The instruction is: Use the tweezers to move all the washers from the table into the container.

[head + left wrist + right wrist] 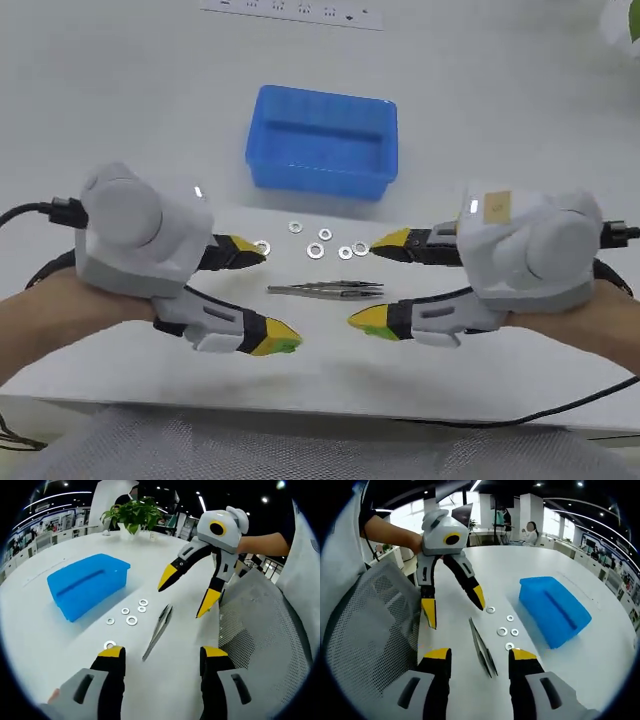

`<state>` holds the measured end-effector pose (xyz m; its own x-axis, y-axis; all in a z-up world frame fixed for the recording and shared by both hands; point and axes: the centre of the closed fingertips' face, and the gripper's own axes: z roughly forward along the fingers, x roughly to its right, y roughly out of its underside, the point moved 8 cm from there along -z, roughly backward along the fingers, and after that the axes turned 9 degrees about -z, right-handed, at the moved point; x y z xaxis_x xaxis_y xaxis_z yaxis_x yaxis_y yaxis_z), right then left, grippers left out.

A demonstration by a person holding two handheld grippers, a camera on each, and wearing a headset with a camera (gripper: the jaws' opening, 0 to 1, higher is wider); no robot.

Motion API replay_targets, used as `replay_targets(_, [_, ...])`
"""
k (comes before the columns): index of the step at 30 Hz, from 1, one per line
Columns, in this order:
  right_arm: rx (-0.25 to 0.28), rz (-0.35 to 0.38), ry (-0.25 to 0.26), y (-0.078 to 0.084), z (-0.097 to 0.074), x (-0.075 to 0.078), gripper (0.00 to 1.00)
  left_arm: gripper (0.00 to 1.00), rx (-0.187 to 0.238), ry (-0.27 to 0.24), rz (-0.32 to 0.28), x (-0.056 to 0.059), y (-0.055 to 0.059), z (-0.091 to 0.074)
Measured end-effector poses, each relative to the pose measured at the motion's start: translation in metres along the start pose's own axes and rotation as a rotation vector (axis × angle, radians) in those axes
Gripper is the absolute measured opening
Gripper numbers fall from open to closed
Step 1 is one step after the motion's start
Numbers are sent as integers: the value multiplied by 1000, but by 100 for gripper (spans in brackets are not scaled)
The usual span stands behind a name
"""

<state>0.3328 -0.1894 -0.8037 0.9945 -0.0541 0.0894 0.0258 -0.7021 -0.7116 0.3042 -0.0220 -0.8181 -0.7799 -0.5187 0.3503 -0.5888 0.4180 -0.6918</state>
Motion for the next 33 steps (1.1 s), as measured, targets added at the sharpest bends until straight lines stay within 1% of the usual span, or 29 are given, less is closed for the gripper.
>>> replay_targets(4, [-28,-17,-32,2,10,3,38,58,-20,25,22,3,1,6])
replay_targets(7, [-53,-39,-51,3,15,6,34,51,-31,24,30,1,0,9])
replay_targets(9, [-66,-40,-63,3,16,7,32,50,-29,23,28,0,0,10])
replay_targets(10, [-74,-40,-75,4,18,8,31,48,-32,30,20,-1,-1,11])
replay_targets(12, [-86,-47,-90,5,20,8,28,42,-37,24,31,-2,-2,12])
replay_targets(13, [-91,-51,-95,5,21,8,26,39,-38,24,26,-3,-3,12])
replay_targets(14, [-94,-54,-99,5,22,9,26,35,-44,39,-12,-4,-3,13])
replay_targets(15, [-95,-55,-102,4,23,9,25,32,-40,43,-11,-6,-4,14])
replay_targets(17, [-106,-64,-112,4,25,10,23,28,-43,37,5,-8,-4,14])
replay_targets(18, [-112,-68,-114,4,26,10,22,27,-56,34,21,-9,-5,13])
replay_targets(21, [-120,-80,-123,3,27,11,18,26,-79,28,59,-11,-5,12])
replay_targets(24, [-131,-89,-132,4,29,10,16,23,-86,23,76,-12,-6,13])
replay_targets(27, [-137,-92,-138,4,29,10,13,18,-99,-1,112,-15,-8,14])
replay_targets(31, [-135,-91,-139,5,29,11,13,14,-109,-7,135,-16,-9,14])
replay_targets(33, [-134,-90,-138,5,29,10,13,12,-112,-11,156,-18,-9,14])
